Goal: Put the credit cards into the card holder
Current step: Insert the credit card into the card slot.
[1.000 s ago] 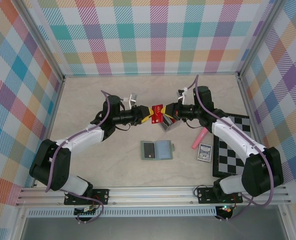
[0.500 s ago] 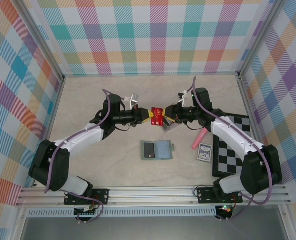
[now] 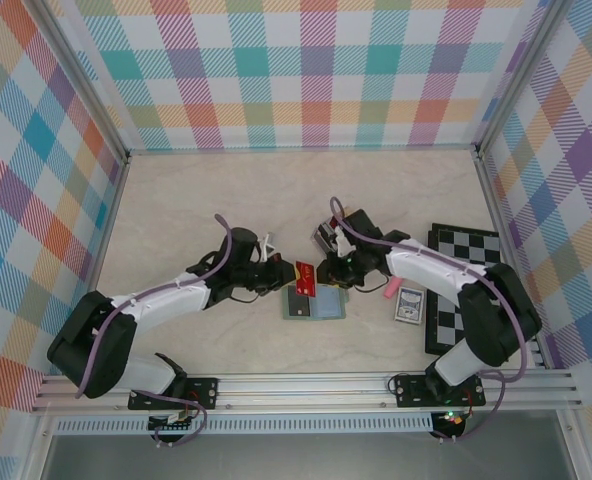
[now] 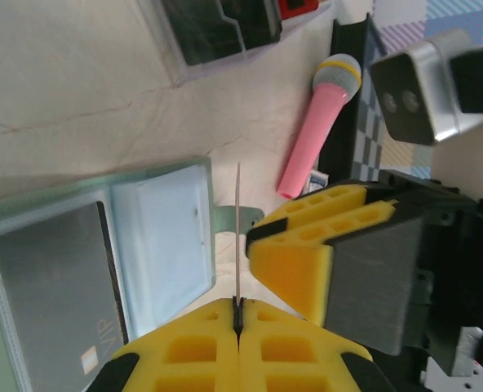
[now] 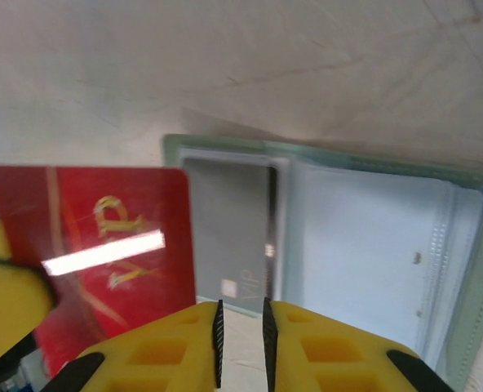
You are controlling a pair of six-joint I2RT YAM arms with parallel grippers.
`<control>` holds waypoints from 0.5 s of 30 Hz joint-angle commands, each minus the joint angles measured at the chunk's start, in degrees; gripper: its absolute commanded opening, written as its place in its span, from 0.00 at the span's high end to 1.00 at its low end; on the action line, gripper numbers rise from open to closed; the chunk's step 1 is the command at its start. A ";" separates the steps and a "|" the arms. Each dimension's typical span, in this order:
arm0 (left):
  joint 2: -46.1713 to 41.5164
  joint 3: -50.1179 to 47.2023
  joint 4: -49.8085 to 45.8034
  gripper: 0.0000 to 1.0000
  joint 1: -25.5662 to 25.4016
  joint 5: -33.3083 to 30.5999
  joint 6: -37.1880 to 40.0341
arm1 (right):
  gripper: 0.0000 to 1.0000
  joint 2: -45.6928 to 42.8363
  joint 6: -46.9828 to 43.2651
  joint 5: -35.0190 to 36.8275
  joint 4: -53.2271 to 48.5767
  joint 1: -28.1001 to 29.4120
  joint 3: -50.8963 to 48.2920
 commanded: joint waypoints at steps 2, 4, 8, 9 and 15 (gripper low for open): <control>2.17 -0.66 1.14 1.00 -2.93 -4.59 0.68 | 0.79 2.86 -1.35 4.46 -3.43 -0.08 -0.75; 3.07 -1.10 1.45 1.00 -3.64 -5.68 0.48 | 0.80 3.98 -1.83 5.50 -4.17 -0.10 -0.99; 3.74 -2.11 1.84 1.00 -4.47 -7.26 0.04 | 0.81 5.47 -2.08 7.53 -4.51 -0.09 -2.18; 4.04 -2.47 2.65 1.00 -4.74 -7.52 -0.28 | 0.81 5.73 -1.97 8.30 -4.50 -0.08 -2.54; 7.02 -2.42 5.85 1.00 -5.52 -6.95 -1.57 | 0.80 6.62 -2.04 10.11 -4.94 -0.09 -3.37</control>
